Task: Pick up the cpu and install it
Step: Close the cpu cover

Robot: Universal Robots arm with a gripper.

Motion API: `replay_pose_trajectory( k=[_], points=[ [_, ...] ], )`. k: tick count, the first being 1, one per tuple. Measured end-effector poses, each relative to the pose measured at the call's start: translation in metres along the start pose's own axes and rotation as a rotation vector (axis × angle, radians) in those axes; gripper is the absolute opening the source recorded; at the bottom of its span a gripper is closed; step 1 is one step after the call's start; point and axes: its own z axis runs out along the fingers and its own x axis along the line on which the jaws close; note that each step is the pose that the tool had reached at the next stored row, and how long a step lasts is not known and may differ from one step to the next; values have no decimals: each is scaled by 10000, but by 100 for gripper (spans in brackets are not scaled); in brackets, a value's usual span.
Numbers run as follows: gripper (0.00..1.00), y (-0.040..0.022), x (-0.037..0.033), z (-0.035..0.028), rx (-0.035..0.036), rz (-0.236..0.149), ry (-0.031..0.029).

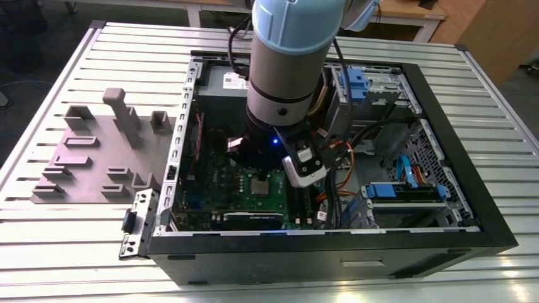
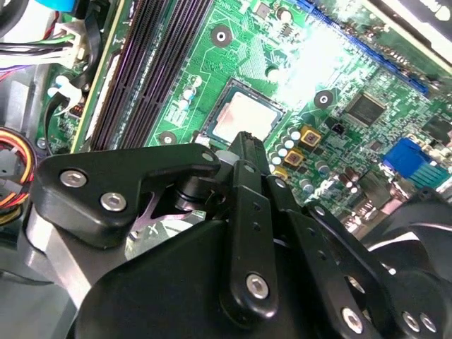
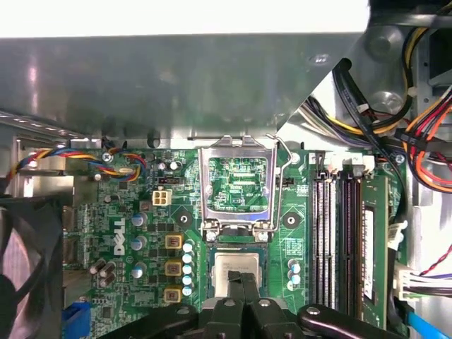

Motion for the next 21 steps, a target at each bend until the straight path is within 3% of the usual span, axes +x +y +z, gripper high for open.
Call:
replay_pose_trajectory(
  k=[11, 21],
  points=[
    [11, 4, 5, -130, 1, -1, 0],
    [11, 7, 7, -203, -1, 0, -1]
  ],
)
